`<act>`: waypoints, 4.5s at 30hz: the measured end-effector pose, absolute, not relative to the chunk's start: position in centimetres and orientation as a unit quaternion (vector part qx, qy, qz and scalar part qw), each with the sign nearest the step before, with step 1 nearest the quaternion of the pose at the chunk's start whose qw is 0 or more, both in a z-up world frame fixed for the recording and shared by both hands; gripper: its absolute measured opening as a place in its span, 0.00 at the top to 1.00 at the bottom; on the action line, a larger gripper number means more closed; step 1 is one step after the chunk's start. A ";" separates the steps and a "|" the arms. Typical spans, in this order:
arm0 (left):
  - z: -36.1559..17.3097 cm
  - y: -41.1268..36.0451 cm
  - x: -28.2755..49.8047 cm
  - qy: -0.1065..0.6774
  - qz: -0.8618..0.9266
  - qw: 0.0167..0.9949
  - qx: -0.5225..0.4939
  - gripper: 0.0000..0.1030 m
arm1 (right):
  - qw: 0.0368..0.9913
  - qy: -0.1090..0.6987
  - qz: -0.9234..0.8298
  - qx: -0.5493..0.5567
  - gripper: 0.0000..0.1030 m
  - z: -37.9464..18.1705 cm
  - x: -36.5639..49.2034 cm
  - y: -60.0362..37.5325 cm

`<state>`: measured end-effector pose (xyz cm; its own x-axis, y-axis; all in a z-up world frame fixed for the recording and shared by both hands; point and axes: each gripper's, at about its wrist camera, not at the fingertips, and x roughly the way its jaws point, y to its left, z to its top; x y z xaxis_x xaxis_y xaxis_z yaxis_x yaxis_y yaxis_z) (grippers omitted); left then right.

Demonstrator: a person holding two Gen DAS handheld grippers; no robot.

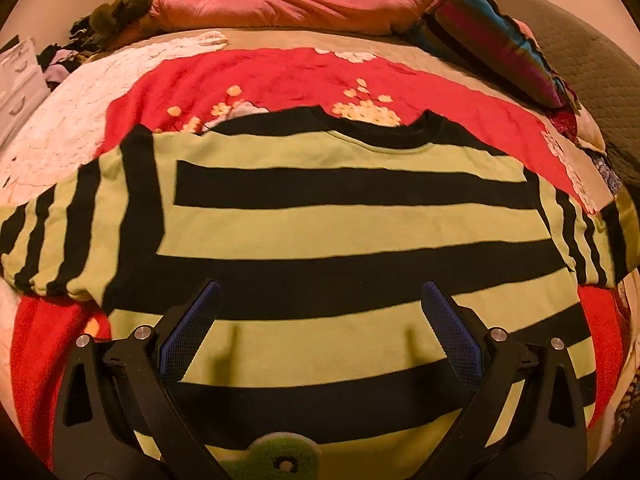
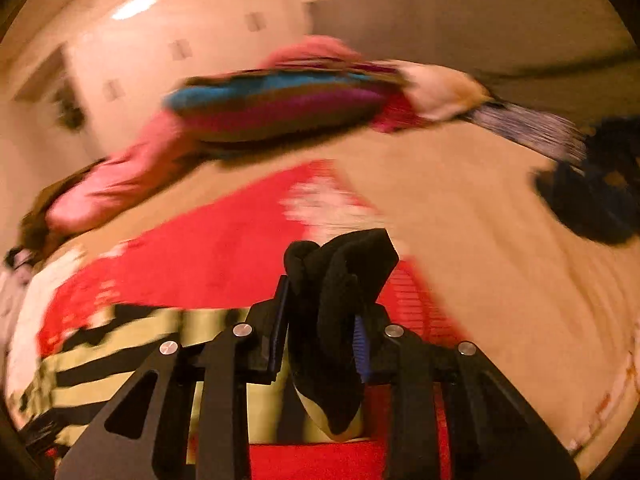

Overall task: Fold small clothes
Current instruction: 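Carry the sleeve with the right gripper across the sweater body and release, then grasp the folded sleeve cuff with the left gripper and lay it flat, then move the left gripper to the other sleeve's black cuff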

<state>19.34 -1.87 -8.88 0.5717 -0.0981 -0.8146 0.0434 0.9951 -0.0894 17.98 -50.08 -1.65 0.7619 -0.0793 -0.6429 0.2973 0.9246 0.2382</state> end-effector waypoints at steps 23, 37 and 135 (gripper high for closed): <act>-8.1 8.8 20.3 0.424 0.048 0.888 -0.173 0.09 | 0.884 0.378 0.231 0.148 0.45 -4.3 23.9 -15.7; -9.0 6.1 22.3 0.429 -0.060 0.867 -0.247 0.09 | 0.899 0.415 0.064 0.124 0.27 -6.9 21.2 -27.3; -4.7 23.2 16.3 0.349 0.151 0.894 -0.237 0.09 | 0.890 0.411 0.198 0.005 0.04 -0.9 19.1 -9.2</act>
